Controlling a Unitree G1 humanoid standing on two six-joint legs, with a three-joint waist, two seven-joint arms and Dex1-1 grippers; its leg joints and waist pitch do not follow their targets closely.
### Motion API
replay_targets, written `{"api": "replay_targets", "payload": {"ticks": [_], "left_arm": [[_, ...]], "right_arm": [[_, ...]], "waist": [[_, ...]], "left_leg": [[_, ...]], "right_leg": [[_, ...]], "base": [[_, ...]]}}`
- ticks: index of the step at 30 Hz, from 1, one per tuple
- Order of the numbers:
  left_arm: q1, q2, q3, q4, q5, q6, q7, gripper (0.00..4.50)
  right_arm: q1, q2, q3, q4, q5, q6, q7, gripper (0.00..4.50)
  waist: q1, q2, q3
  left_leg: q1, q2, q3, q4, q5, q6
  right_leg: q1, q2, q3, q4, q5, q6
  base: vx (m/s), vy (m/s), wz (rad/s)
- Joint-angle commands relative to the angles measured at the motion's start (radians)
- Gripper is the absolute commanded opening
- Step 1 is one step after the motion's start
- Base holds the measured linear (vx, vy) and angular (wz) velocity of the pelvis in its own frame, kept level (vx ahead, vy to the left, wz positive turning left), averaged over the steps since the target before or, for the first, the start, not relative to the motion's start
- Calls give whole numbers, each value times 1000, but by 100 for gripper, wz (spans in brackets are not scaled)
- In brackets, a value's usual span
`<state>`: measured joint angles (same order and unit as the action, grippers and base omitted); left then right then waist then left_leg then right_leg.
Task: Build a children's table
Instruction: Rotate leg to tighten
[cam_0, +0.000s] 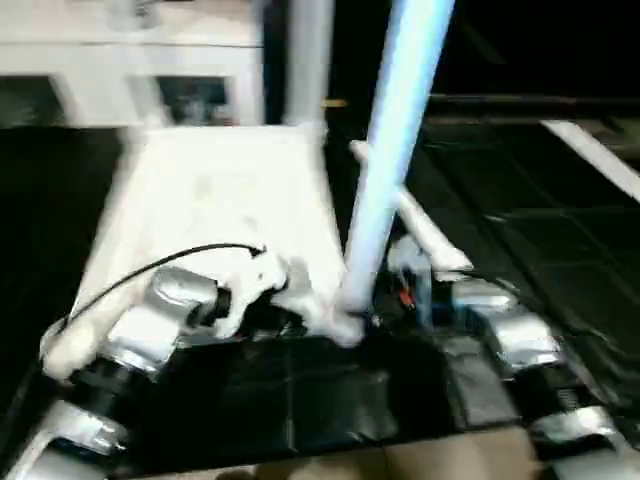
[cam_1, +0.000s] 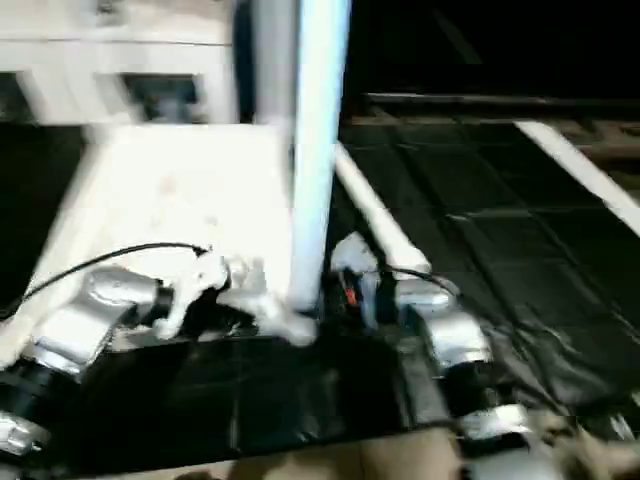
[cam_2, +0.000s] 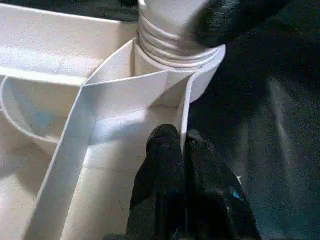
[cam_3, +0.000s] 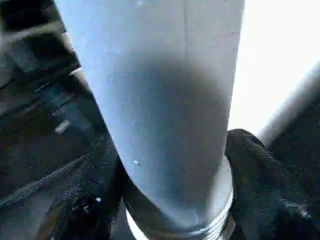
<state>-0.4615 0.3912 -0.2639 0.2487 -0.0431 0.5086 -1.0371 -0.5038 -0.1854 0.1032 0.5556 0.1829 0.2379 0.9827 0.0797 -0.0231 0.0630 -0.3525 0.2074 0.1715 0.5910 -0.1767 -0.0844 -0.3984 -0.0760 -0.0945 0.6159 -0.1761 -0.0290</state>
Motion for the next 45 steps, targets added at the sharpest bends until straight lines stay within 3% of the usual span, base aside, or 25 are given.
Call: {"api": "replay_targets", "payload": {"ticks": [1, 4, 7, 8, 13, 14, 20, 21, 23, 24, 28, 29, 34, 37, 39, 40, 45], "left_arm": [[-21, -62, 87, -72, -48, 33, 119, 0], [-37, -140, 110, -85, -20, 91, 241, 0], [-53, -178, 107, -93, -6, 116, 291, 0], [-61, -185, 100, -92, 3, 113, 301, 0], [-73, -180, 79, -106, 21, 131, 328, 0], [-74, -178, 77, -105, 26, 133, 330, 0], [-66, -140, 70, -87, 33, 111, 309, 0], [-67, -130, 65, -82, 33, 99, 298, 0], [-68, -109, 58, -70, 34, 77, 273, 0], [-68, -107, 57, -69, 34, 76, 271, 0], [-69, -20, 19, -42, 42, -5, 151, 0], [-67, 15, 3, -37, 43, -39, 96, 0], [-56, 101, -39, -27, 28, -148, -70, 0], [-58, 150, -81, -2, 41, -227, -156, 0], [-61, 157, -88, 7, 40, -241, -175, 0], [-65, 166, -97, 17, 39, -260, -199, 0], [-79, 187, -120, 48, 34, -321, -283, 0]], "right_arm": [[-6, 69, 37, 49, 17, 50, -43, 261], [-90, 167, -38, 162, 41, 71, -219, 261], [-155, 226, -84, 238, 51, 77, -332, 257], [-181, 247, -95, 264, 53, 74, -360, 257], [-208, 266, -70, 293, -9, 21, -374, 257], [-210, 266, -70, 301, -13, 9, -370, 292], [-167, 225, -62, 254, -5, -37, -285, 368], [-154, 212, -57, 233, -2, -39, -254, 374], [-125, 181, -45, 186, 3, -40, -193, 378], [-123, 179, -45, 183, 3, -40, -190, 406], [-44, 51, -5, 52, 17, -36, -1, 420], [-26, 5, 4, 20, 18, -36, 59, 444], [-17, -95, 24, -22, 10, -32, 188, 444], [-25, -141, 50, -25, -2, -39, 244, 444], [-30, -149, 61, -22, -8, -48, 263, 444], [-35, -156, 70, -20, -14, -60, 276, 444], [-54, -162, 99, -24, -10, -77, 344, 444]], "waist": [[1, -6, -70], [-15, -2, -72], [-23, 1, -79], [-25, -2, -79], [-24, 3, -81], [-23, 4, -79], [-22, 3, -75], [-18, 13, -77], [-15, 8, -77], [-13, 7, -76], [-1, 11, -77], [3, 10, -76], [13, 10, -73], [24, 13, -73], [28, 14, -71], [34, 16, -72], [43, 11, -73]], "left_leg": [[-9, 19, -12, -71, -227, -8], [-9, 14, -11, -66, -194, 1], [-8, 17, -9, -63, -143, 19], [-9, 18, -8, -64, -131, 24], [-8, 20, -4, -60, -96, 52], [-9, 20, -4, -61, -98, 55], [-6, 20, -3, -63, -139, 46], [-5, 20, -4, -62, -137, 46], [-3, 22, -4, -63, -138, 51], [-4, 21, -4, -64, -139, 51], [-2, 21, -5, -63, -149, 58], [-3, 20, -3, -62, -151, 60], [2, 23, -5, -65, -188, 42], [11, 27, -2, -65, -201, 37], [9, 28, -2, -67, -206, 32], [16, 29, 0, -66, -221, 25], [8, 30, -2, -68, -212, 19]], "right_leg": [[58, -72, 46, -92, -426, -120], [55, -71, 47, -95, -417, -122], [56, -66, 50, -78, -273, -165], [55, -65, 51, -75, -242, -177], [56, -65, 52, -64, -126, -218], [57, -65, 52, -63, -122, -222], [58, -69, 53, -72, -192, -205], [58, -69, 54, -70, -187, -204], [57, -67, 54, -71, -169, -204], [58, -66, 54, -69, -162, -207], [58, -65, 54, -72, -166, -197], [59, -64, 55, -72, -167, -194], [54, -66, 53, -79, -242, -183], [45, -64, 55, -78, -237, -197], [47, -64, 54, -77, -241, -198], [41, -65, 55, -79, -247, -199], [48, -70, 56, -75, -250, -192]], "base": [[0, 0, 0], [0, 0, 0], [0, 0, 0], [0, 0, 0], [0, 0, 0], [0, 0, 0], [0, 0, 0], [0, 0, 0], [0, 0, 0], [0, 0, 0], [0, 0, 0], [0, 0, 0], [0, 0, 0], [0, 0, 0], [0, 0, 0], [0, 0, 0], [0, 0, 0]]}}
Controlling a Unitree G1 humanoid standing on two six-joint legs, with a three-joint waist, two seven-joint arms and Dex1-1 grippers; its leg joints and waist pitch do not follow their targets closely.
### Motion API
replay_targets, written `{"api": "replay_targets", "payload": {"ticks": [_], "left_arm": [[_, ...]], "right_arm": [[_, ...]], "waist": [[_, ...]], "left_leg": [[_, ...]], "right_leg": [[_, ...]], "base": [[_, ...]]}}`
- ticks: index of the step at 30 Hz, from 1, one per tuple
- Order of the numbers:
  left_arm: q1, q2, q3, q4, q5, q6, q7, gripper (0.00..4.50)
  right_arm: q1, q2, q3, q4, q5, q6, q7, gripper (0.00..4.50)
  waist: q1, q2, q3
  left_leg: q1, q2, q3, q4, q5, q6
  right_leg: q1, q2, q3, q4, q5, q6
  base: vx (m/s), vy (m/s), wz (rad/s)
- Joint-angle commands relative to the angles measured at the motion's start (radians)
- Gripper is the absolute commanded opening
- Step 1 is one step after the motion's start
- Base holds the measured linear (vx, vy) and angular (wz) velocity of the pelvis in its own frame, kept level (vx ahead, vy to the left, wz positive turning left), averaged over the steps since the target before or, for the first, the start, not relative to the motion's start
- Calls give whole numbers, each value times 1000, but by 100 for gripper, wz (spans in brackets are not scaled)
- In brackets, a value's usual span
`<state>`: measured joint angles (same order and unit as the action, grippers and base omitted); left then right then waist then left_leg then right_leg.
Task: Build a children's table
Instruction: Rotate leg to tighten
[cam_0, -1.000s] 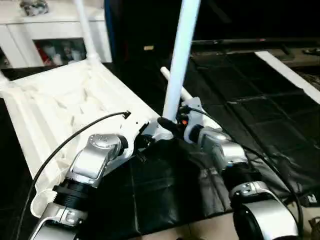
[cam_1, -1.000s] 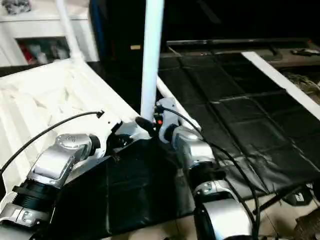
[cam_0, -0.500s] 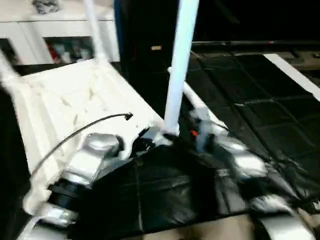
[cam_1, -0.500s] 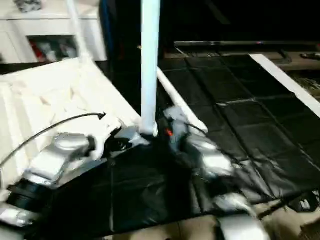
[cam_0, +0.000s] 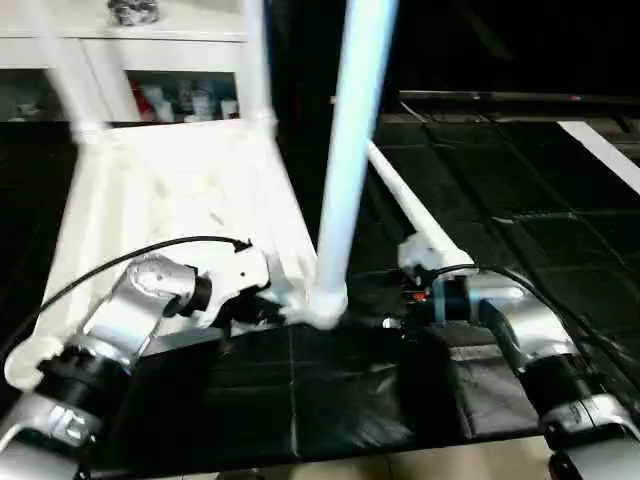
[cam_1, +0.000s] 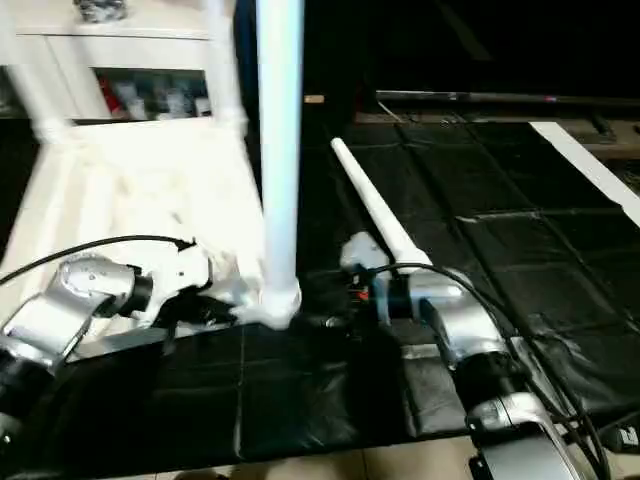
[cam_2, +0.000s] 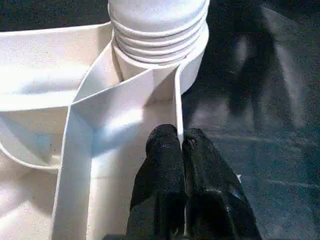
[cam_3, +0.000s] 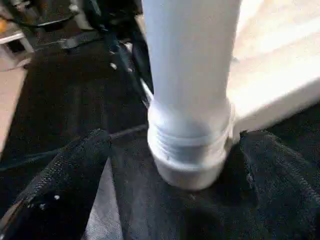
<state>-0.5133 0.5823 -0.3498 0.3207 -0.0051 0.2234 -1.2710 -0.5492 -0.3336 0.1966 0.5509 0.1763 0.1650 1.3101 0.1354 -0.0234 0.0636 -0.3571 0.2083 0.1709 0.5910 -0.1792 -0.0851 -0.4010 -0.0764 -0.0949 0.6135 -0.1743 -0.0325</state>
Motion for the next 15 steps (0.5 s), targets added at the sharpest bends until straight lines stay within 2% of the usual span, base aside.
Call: {"api": "replay_targets", "payload": {"ticks": [1, 4, 8, 15], "left_arm": [[-29, 1, -41, -19, -3, -47, -65, 0], [-34, 7, -53, -4, 0, -82, -98, 0], [-34, 1, -58, -9, -2, -88, -105, 0], [-29, -1, -62, -10, 2, -111, -122, 0]], "right_arm": [[-12, -13, 11, -19, -3, -10, 28, 444], [-20, -10, 40, -4, -19, -46, 56, 444], [-25, 1, 62, 19, -37, -59, 60, 444], [-44, 29, 59, 58, -33, -60, 40, 380]], "waist": [[-6, 10, -75], [0, 9, -76], [-1, 8, -76], [-4, 9, -76]], "left_leg": [[12, 29, -1, -67, -197, 19], [11, 29, -1, -67, -190, 18], [9, 29, -2, -68, -189, 14], [9, 30, -2, -68, -191, 11]], "right_leg": [[51, -70, 57, -70, -243, -189], [51, -71, 57, -68, -236, -186], [53, -72, 57, -67, -238, -187], [52, -71, 57, -67, -241, -187]], "base": [[0, 0, 0], [0, 0, 0], [0, 0, 0], [0, 0, 0]]}}
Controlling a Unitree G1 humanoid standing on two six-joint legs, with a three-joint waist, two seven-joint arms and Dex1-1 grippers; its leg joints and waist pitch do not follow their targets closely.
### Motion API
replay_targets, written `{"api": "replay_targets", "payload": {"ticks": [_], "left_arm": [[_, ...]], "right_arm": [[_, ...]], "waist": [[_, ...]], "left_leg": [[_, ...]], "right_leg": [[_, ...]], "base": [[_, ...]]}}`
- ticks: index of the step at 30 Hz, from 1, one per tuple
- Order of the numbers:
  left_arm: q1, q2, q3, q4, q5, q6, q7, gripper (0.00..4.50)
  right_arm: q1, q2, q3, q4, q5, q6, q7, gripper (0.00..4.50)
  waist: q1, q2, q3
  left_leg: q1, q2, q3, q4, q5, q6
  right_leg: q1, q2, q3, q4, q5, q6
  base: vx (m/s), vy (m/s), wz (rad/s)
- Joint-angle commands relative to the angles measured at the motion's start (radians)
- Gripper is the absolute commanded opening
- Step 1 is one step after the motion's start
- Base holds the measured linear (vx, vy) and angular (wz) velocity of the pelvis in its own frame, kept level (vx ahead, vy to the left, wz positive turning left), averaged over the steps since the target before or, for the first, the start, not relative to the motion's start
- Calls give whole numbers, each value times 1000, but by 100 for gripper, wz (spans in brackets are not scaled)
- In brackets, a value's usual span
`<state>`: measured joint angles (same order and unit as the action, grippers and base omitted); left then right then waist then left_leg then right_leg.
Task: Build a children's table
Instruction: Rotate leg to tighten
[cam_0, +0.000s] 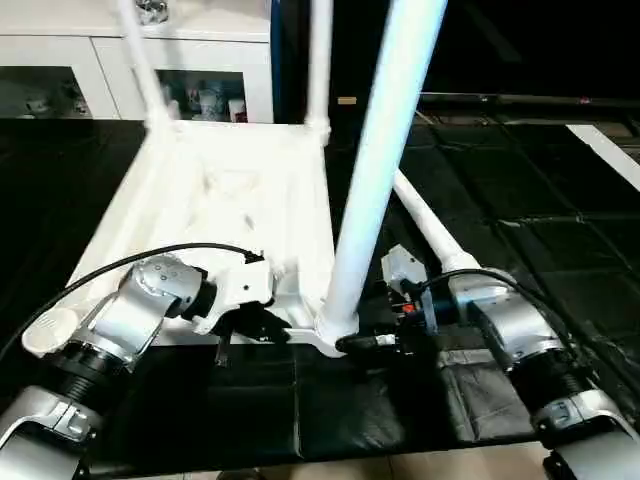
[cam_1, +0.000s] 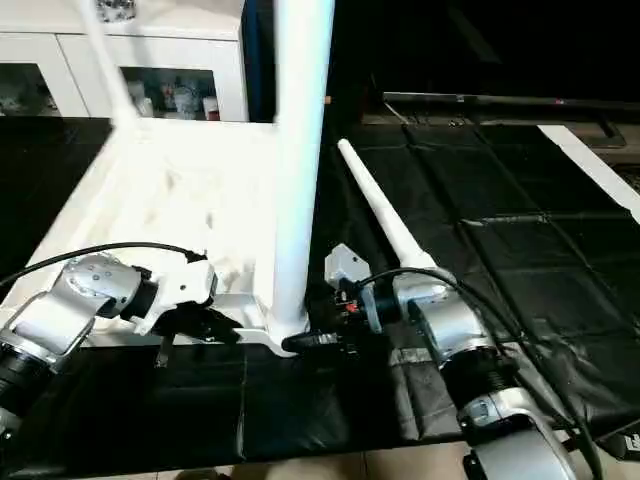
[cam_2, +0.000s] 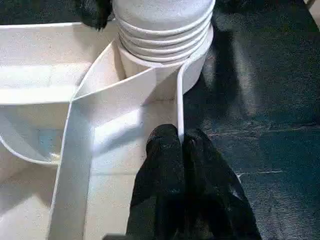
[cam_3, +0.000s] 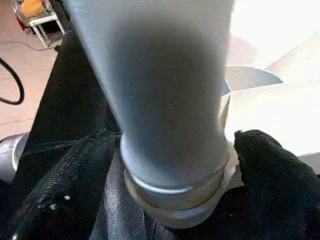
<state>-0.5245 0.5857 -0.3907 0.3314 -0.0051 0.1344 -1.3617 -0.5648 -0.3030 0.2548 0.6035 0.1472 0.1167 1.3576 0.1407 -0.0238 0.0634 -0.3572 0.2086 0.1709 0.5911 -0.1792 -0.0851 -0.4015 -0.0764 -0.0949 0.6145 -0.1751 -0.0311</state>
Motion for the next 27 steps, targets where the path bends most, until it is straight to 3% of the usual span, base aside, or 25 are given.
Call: {"api": "replay_targets", "payload": {"ticks": [1, 11, 16, 20, 25, 26, 27], "left_arm": [[-17, -4, -21, -21, 3, -24, -32, 0], [-14, -5, -23, -18, 9, -28, -25, 0], [-5, -11, -13, -22, 7, -7, -1, 0], [0, -38, 9, -22, 1, 45, 56, 0], [21, -149, 113, -82, -55, 246, 261, 0], [25, -162, 124, -93, -61, 271, 285, 0], [31, -186, 139, -111, -61, 310, 330, 0]], "right_arm": [[-31, 1, 1, 11, -4, -16, -11, 372], [-32, 17, -1, 19, 0, -18, -5, 284], [-20, 27, -2, 9, 7, -10, -9, 273], [2, 44, -3, -16, 12, 17, -42, 272], [40, 141, -49, -26, -5, 80, -294, 270], [39, 160, -60, -22, -3, 94, -333, 270], [30, 197, -84, -9, 6, 116, -399, 270]], "waist": [[-9, 9, -76], [-10, 6, -75], [-10, 8, -75], [-10, 9, -74], [-20, 5, -68], [-37, 2, -69], [-42, -3, -68]], "left_leg": [[8, 29, -2, -68, -191, 11], [9, 29, -1, -68, -193, 10], [10, 29, -2, -69, -191, 10], [11, 29, -2, -69, -201, 6], [11, 25, -7, -74, -241, -18], [6, 23, -10, -75, -242, -24], [3, 21, -10, -76, -235, -21]], "right_leg": [[53, -71, 57, -67, -239, -188], [53, -72, 58, -69, -261, -179], [52, -70, 57, -68, -251, -182], [51, -71, 58, -71, -269, -179], [52, -74, 55, -82, -377, -149], [57, -75, 53, -84, -401, -136], [58, -75, 51, -86, -408, -129]], "base": [[0, 0, 0], [0, 0, 0], [0, 0, 0], [0, 0, 0], [0, 0, 0], [0, 0, 0], [0, 0, 0]]}}
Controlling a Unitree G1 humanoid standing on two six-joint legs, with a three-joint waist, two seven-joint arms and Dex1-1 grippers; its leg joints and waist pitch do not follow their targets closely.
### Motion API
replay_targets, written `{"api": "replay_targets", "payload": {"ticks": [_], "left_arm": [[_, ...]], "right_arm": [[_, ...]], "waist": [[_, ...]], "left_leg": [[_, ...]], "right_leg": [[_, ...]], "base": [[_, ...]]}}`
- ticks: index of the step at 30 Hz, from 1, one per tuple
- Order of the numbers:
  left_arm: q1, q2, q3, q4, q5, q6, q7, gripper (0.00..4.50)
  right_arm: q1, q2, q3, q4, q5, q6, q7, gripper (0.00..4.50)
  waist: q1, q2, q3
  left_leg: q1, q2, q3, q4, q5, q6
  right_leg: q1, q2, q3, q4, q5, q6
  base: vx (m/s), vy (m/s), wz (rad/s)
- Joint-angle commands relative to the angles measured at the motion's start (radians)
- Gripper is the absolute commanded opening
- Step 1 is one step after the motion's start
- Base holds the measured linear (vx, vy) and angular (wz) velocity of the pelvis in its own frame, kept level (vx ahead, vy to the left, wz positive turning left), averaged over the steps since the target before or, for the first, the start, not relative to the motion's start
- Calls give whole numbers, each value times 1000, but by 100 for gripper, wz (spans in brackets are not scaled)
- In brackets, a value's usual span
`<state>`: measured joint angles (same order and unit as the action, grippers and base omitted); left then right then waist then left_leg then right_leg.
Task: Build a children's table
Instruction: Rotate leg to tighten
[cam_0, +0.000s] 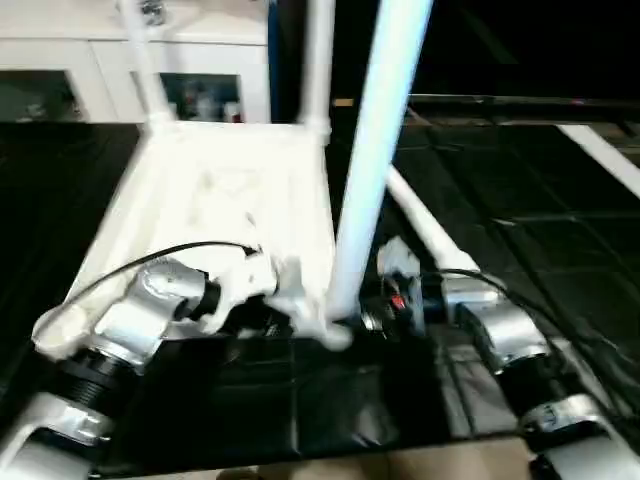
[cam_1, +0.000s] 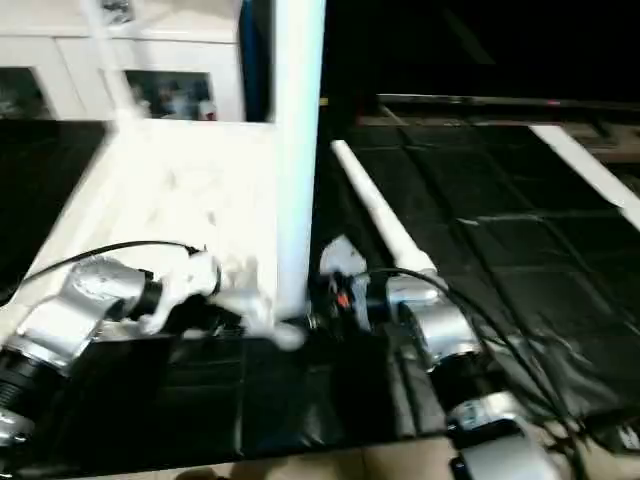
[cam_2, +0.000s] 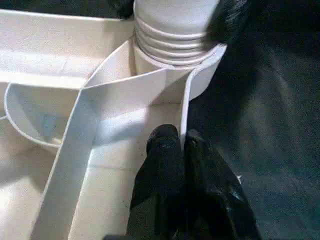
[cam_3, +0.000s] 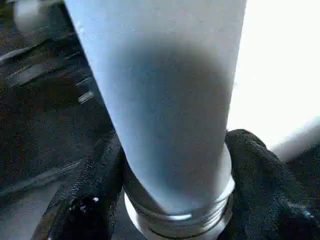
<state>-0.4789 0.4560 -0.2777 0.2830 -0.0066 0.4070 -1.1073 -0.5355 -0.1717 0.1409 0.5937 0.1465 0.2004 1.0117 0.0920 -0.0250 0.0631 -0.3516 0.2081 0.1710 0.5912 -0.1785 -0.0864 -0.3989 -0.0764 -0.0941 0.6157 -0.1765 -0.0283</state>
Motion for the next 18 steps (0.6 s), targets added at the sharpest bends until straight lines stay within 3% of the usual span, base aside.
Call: {"api": "replay_targets", "payload": {"ticks": [1, 4, 6, 10, 12, 14, 17, 18], "left_arm": [[-10, -83, 41, -82, -59, 82, 122, 0], [-7, -158, 70, -116, -34, 170, 239, 0], [-9, -222, 82, -139, -13, 221, 323, 0], [-12, -249, 76, -156, -9, 249, 350, 0], [-19, -255, 63, -161, 1, 254, 364, 0], [-22, -256, 61, -162, 2, 257, 368, 0], [-25, -247, 59, -163, 7, 263, 374, 0], [-24, -236, 57, -162, 10, 259, 366, 0]], "right_arm": [[-13, 104, 10, 18, 13, 50, -119, 270], [-56, 182, -13, 76, -1, 53, -266, 270], [-99, 233, -22, 130, -25, 45, -373, 269], [-119, 249, -19, 152, -47, 41, -403, 269], [-128, 253, -22, 157, -53, 23, -396, 325], [-129, 254, -28, 157, -48, 22, -391, 342], [-129, 251, -37, 160, -44, 15, -383, 360], [-123, 243, -38, 155, -43, 8, -374, 386]], "waist": [[-5, 2, -69], [-18, 1, -70], [-30, -3, -71], [-32, -1, -76], [-31, -5, -78], [-31, -4, -78], [-32, 1, -75], [-32, 3, -75]], "left_leg": [[-4, 22, -11, -75, -231, -22], [-7, 19, -11, -72, -216, -17], [-7, 19, -9, -69, -197, -8], [-6, 19, -6, -66, -144, 21], [-9, 19, -4, -64, -113, 40], [-10, 19, -3, -64, -102, 49], [-8, 19, -3, -65, -119, 48], [-6, 19, -3, -65, -133, 43]], "right_leg": [[54, -75, 51, -86, -407, -131], [54, -75, 49, -91, -429, -118], [51, -71, 51, -87, -378, -139], [52, -67, 53, -75, -243, -174], [57, -66, 53, -67, -182, -191], [58, -66, 54, -66, -160, -196], [56, -66, 54, -69, -169, -201], [56, -67, 54, -71, -187, -198]], "base": [[0, 0, 0], [0, 0, 0], [0, 0, 0], [0, 0, 0], [0, 0, 0], [0, 0, 0], [0, 0, 0], [0, 0, 0]]}}
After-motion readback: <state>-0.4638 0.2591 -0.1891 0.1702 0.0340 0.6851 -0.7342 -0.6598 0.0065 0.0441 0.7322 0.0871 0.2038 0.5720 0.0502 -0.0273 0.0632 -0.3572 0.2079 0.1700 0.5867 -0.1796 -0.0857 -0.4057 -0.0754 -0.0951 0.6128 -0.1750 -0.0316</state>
